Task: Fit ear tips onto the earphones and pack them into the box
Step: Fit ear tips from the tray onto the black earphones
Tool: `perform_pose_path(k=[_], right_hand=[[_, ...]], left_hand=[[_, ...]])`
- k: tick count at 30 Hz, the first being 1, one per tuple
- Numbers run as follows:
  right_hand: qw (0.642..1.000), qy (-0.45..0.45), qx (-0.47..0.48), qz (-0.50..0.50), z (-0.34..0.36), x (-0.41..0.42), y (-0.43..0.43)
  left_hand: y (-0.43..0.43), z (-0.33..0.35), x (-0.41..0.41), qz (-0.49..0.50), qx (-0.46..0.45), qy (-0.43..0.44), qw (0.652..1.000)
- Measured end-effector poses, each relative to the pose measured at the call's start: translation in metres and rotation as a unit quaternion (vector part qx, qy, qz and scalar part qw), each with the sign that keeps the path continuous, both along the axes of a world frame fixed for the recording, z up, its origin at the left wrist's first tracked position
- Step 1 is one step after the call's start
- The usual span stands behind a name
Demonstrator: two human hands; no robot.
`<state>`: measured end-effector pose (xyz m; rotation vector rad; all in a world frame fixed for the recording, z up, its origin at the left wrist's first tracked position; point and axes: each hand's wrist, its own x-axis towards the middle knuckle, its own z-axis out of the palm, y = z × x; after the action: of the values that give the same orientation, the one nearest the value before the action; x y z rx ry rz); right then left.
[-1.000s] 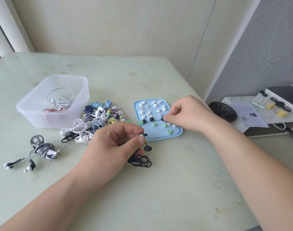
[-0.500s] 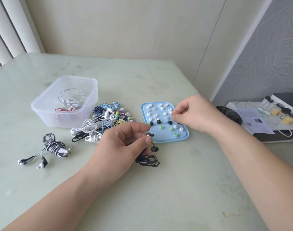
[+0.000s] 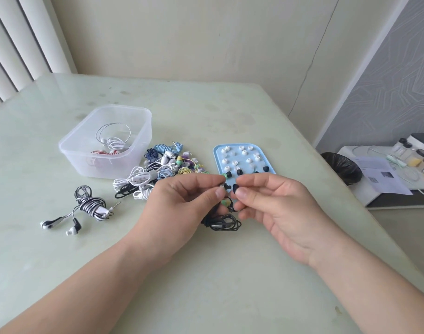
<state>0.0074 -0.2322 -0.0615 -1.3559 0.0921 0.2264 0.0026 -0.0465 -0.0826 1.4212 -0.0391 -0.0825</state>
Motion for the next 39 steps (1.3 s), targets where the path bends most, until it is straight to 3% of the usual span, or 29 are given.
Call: perform_pose_path(k=[6,19,39], right_hand=[[0.998,0.014,0.054,-0.003,-0.0049,0.0017,0.0016],[0.999,0.029,0.035,0.015,-0.0064,0.0034,0.0024],[0.998,0.039,0.045,0.033,-0.0070,0.0067,0.0009]], left_hand=[[0.0006,-0.0014,0.0005,-0.016,0.003,-0.001,1.000],[-0.0001,-0.0046,0.0001,-0.019,0.052,-0.022,0.998],[-0.0008,-0.0044,-0.0005,-0.021,0.045,-0.022,0.999]])
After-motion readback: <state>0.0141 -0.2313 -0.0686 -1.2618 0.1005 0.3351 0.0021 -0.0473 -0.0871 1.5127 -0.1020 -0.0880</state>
